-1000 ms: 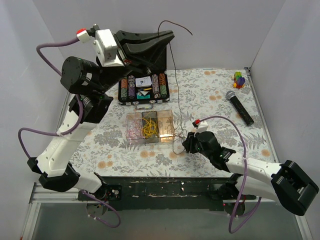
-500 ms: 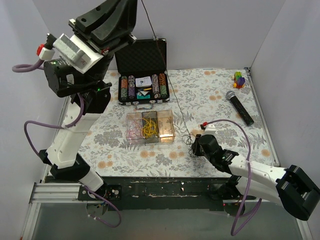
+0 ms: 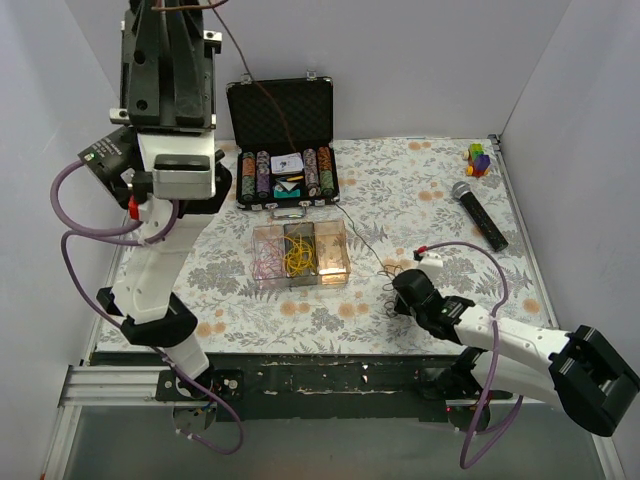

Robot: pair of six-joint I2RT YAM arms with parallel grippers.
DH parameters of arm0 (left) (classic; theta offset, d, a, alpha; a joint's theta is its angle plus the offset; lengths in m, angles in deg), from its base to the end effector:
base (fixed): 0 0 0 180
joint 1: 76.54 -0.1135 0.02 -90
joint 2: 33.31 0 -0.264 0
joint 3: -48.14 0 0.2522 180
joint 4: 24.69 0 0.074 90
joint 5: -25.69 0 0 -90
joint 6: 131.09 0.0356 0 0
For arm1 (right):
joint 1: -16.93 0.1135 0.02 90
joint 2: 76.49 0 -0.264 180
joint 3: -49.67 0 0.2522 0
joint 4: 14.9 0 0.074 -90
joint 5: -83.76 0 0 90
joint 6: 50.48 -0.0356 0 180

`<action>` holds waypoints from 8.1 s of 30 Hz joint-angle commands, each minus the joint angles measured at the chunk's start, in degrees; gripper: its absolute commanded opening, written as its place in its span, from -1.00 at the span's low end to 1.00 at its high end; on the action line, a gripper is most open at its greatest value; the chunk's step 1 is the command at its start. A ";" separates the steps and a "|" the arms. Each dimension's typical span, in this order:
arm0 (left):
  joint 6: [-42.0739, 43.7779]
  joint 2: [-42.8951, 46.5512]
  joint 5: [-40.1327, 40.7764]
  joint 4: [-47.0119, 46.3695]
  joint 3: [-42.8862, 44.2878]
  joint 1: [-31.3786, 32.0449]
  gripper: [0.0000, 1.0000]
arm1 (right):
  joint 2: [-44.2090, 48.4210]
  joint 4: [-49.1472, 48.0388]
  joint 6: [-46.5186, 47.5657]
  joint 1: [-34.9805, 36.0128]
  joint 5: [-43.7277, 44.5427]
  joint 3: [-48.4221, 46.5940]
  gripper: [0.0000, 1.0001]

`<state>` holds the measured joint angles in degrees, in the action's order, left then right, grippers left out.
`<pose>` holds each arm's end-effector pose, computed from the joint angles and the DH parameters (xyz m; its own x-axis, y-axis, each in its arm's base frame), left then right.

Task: Untangle the cables
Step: Untie the cable, then place the cable in the bin.

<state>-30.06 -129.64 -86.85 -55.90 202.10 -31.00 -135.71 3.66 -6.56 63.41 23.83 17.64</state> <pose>0.1207 -0.1425 0.6958 0.8145 -0.5777 0.0535 0.5184 0.7660 0.3800 0.1385 0.1200 0.1500 -0.6207 0.2516 -0.7425 0.0870 0.9634 0.2537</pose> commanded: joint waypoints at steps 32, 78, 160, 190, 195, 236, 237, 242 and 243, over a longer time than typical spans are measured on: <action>-15.86 28.57 12.53 23.09 -52.14 -0.10 -0.87 | 26.10 -14.19 26.13 -2.97 -33.19 -4.94 0.67; -19.99 29.80 7.60 25.80 -47.99 0.51 -0.91 | -4.25 -35.03 29.65 3.00 -32.00 -19.53 -0.97; -52.60 30.16 -11.81 34.60 -67.96 -1.51 -1.00 | 20.11 -13.40 26.75 2.92 -29.53 -12.68 0.75; -46.98 21.54 -5.16 33.91 -40.36 -1.51 -1.00 | 6.12 -31.09 21.21 3.18 -25.60 -6.61 0.20; -41.27 21.10 1.18 28.72 -41.59 -1.51 -1.00 | 14.12 -26.08 22.79 3.09 -20.49 -4.50 0.21; -28.52 12.93 11.39 5.07 -48.19 -5.99 -1.00 | 17.74 -16.05 22.79 3.00 -11.96 -12.41 0.15; -28.43 12.75 10.95 5.16 -46.96 -5.90 -1.00 | 17.65 -15.96 22.79 3.00 -11.96 -12.41 0.15; -27.90 12.57 9.63 5.77 -44.84 -5.90 -1.00 | 17.65 -15.70 23.06 3.00 -11.78 -12.59 0.16; -27.90 12.57 9.63 5.60 -44.84 -5.99 -1.00 | 17.65 -15.61 23.06 3.00 -11.78 -12.59 0.15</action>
<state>-59.00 -118.28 -76.03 -49.30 155.24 -36.90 -118.23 -10.13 15.75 66.18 11.96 7.92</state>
